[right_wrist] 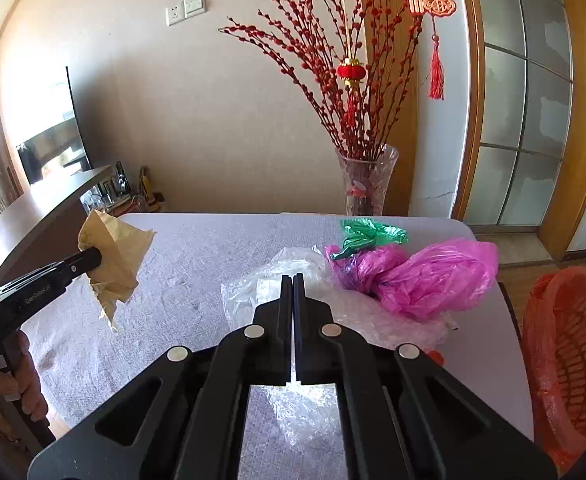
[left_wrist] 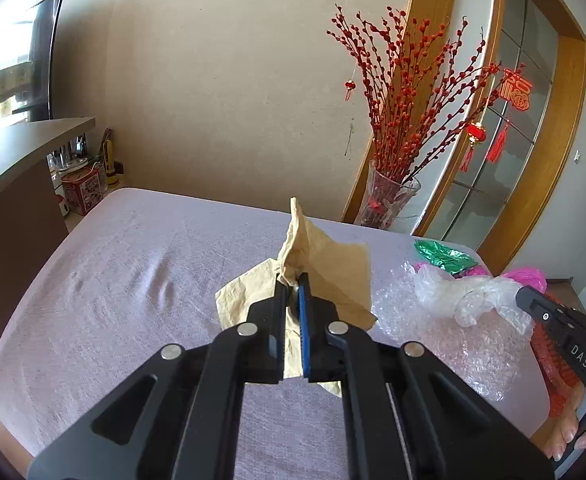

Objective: Collect trash
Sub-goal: 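Carry the tan paper and bubble wrap toward the red basket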

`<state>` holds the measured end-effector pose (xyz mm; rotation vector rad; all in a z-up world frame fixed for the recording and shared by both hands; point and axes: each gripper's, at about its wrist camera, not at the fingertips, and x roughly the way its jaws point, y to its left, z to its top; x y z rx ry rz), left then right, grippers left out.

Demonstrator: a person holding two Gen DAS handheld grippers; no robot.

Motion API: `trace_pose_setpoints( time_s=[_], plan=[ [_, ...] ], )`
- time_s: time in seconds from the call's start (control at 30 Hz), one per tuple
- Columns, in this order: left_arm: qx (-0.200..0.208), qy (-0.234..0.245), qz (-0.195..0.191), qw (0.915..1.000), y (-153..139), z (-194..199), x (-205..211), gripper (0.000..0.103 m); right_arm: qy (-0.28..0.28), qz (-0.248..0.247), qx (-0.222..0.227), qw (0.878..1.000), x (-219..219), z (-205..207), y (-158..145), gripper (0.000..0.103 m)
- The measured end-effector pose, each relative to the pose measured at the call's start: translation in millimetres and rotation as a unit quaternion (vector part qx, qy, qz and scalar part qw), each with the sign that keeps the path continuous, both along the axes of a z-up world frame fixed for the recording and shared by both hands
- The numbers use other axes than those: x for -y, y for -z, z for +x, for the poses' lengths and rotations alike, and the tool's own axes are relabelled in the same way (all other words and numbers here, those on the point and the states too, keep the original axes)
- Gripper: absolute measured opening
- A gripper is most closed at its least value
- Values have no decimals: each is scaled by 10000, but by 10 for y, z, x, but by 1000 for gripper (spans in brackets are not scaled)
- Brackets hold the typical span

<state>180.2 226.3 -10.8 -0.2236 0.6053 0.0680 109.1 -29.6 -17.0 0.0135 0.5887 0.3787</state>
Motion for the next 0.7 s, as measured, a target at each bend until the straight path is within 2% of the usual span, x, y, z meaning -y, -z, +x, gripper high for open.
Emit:
trace_pose_setpoints(
  time_s=[0.37,0.7],
  plan=[
    [95,455,-34,9989,-145,5,443,7,348,158,471,9982,426,-192,-326,1],
    [186,1146,-117,9932,-333,36,1110,7,892,250,851,9921,991,-379,-593,1]
  ],
)
